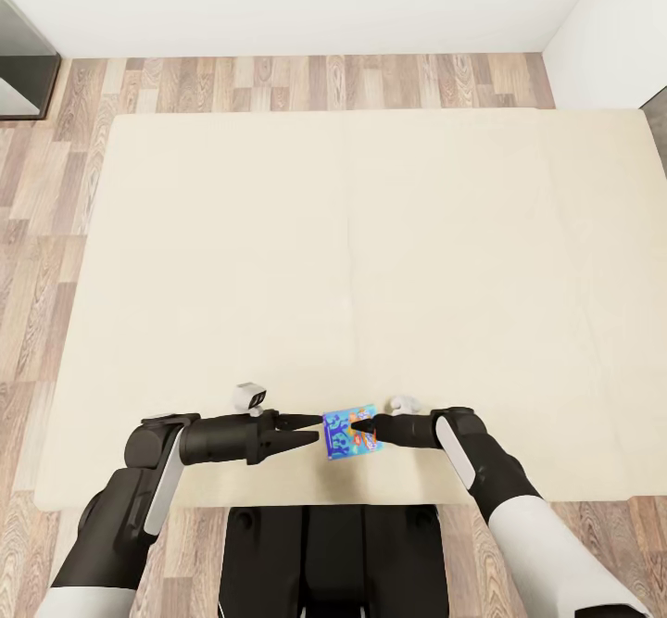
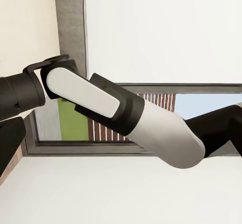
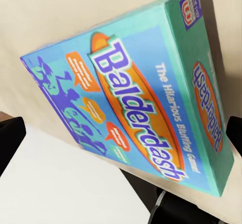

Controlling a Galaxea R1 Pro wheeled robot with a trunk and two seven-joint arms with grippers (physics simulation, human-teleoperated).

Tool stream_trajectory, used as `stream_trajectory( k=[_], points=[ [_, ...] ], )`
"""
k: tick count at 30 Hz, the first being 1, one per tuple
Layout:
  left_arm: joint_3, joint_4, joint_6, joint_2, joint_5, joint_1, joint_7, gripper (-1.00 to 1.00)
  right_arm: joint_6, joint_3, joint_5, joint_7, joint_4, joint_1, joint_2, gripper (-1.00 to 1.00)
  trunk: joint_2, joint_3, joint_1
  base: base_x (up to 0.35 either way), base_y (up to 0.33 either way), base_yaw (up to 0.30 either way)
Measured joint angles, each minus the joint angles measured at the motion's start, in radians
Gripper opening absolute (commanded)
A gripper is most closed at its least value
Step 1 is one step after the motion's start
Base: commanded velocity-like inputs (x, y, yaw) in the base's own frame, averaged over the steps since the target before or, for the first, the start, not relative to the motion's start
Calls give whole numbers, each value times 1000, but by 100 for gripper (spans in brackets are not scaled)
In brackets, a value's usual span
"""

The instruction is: Put all the toys in the child's room - the three board games (two on the bed and one on the table), the two jigsaw puzzles on the table, and the tennis ball on the table - inside the toy box on the table in the child's room.

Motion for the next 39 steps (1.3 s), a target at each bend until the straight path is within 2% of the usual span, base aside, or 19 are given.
stream_trajectory(
  k=[5, 11, 14, 39],
  points=[
    [0, 0, 0, 0, 0, 0, 0, 100, -1, 0, -2, -2, 1, 0, 5, 100, 0, 0, 0, 0, 0, 0],
    [0, 1, 0, 0, 0, 0, 0, 100, -9, -2, 4, -2, 4, 0, 56, 100, 0, 0, 0, 0, 0, 0],
    [0, 0, 0, 1, 0, 0, 0, 100, -32, -1, 6, -1, 4, 0, 66, 100, 0, 0, 0, 0, 0, 0],
    [0, 0, 0, 1, 0, 0, 0, 100, -51, 0, 7, -3, 5, 0, 71, 100, 0, 0, 0, 0, 0, 0]
  ],
)
